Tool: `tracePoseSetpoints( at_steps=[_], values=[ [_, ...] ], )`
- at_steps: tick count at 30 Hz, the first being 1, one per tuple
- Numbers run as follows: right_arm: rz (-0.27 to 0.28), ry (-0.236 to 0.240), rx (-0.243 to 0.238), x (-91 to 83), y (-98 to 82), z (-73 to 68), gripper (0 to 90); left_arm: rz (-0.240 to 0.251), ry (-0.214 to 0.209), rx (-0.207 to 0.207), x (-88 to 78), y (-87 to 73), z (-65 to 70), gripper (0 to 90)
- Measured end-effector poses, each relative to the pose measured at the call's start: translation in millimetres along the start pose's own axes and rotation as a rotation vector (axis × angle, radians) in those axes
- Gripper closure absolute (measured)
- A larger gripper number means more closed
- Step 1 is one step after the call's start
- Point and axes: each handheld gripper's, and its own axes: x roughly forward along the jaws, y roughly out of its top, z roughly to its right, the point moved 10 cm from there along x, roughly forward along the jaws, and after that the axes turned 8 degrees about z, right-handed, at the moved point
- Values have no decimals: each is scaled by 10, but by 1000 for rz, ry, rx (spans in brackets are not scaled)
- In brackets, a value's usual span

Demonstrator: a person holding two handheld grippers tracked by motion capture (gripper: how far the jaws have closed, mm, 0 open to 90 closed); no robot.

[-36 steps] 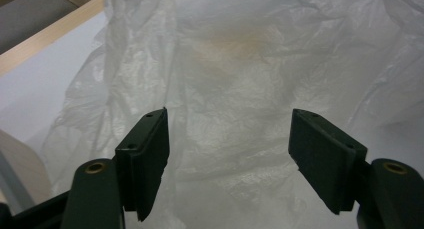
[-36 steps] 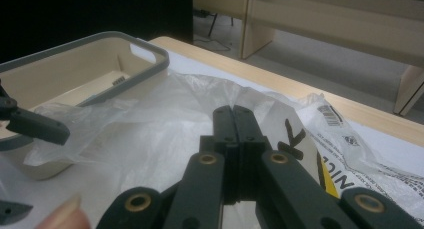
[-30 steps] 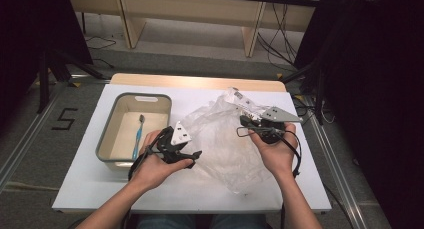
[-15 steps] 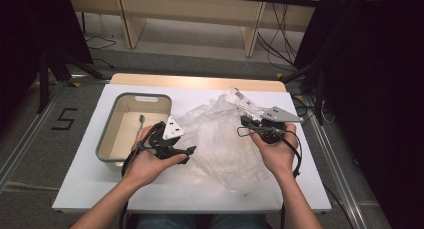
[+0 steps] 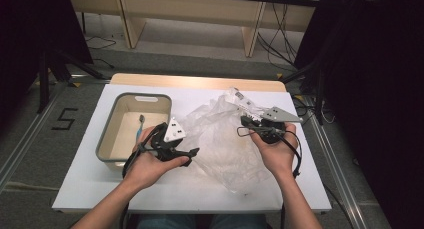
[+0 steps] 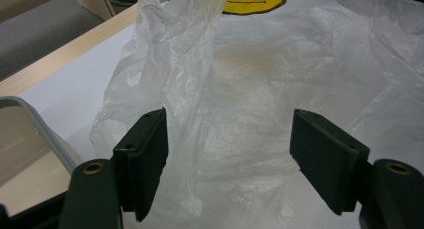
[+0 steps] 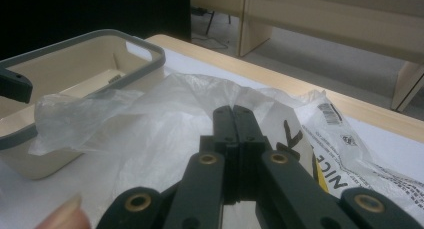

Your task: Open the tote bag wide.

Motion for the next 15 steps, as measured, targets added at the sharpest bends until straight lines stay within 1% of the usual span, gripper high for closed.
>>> tracePoseSetpoints(
  at_steps=[9,10,11,15],
  values=[
    [3,0,-1,-2,5,-1,900,14,45,-21,-84,27,-193,309],
    [3,0,-1,-2,5,-1,900,21,57,-28,-96,34,-228,309],
    [3,0,-2,-2,5,-1,900,25,68,-26,-107,39,-263,311],
    [-1,2,-2,-1,0,-9,900,30,90,-42,-140,34,-374,311]
  ],
)
